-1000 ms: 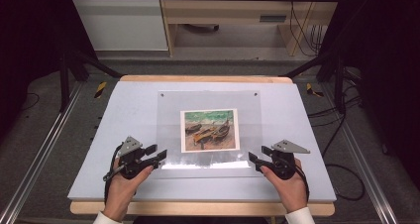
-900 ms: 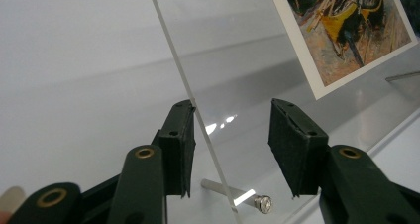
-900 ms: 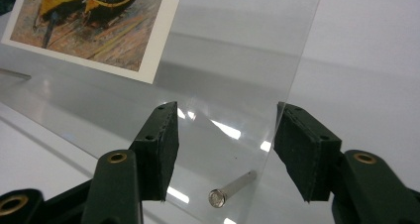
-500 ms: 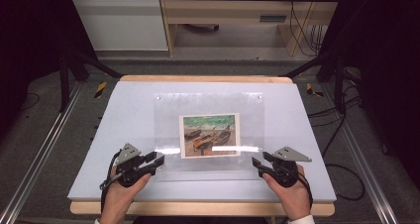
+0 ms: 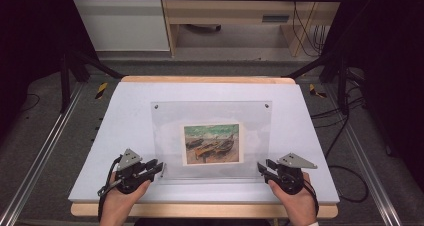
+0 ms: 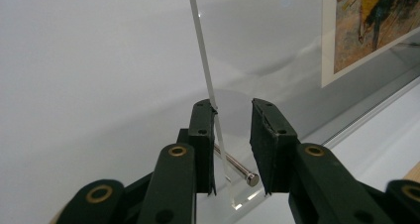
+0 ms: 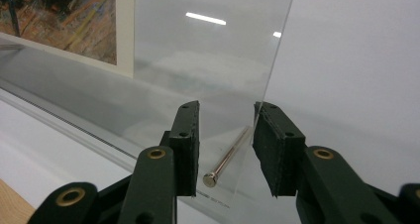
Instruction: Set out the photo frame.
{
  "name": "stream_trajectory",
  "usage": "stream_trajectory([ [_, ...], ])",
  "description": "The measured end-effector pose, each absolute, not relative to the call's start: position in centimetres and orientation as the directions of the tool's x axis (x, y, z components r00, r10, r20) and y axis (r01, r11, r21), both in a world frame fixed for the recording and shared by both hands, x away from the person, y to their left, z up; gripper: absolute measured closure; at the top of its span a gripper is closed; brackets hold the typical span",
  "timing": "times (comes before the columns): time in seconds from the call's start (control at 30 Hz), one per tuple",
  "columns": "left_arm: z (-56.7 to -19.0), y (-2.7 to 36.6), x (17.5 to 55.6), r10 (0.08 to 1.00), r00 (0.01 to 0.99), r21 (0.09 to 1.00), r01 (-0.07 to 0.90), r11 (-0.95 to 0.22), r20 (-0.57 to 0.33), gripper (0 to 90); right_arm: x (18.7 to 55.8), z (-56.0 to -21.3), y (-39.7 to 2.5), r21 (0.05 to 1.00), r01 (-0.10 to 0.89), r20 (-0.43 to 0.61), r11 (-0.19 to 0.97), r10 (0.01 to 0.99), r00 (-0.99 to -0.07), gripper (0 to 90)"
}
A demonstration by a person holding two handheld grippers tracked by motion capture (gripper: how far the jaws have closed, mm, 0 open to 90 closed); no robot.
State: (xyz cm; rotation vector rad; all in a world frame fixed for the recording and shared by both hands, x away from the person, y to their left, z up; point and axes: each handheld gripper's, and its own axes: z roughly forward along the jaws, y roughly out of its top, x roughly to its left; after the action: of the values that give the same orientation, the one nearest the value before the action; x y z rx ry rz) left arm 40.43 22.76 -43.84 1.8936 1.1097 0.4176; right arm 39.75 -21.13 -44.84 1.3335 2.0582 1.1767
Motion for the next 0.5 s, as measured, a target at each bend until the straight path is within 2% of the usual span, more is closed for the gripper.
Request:
stream_trajectory([
  [0.5, -43.78, 22.94, 40.89, 0.816, 0.563, 0.834, 0.508, -0.217, -0.130, 71.1, 39.76, -44.88, -21.29, 0.824, 0.538, 0.102, 0.177, 0.888, -0.448, 64.4],
])
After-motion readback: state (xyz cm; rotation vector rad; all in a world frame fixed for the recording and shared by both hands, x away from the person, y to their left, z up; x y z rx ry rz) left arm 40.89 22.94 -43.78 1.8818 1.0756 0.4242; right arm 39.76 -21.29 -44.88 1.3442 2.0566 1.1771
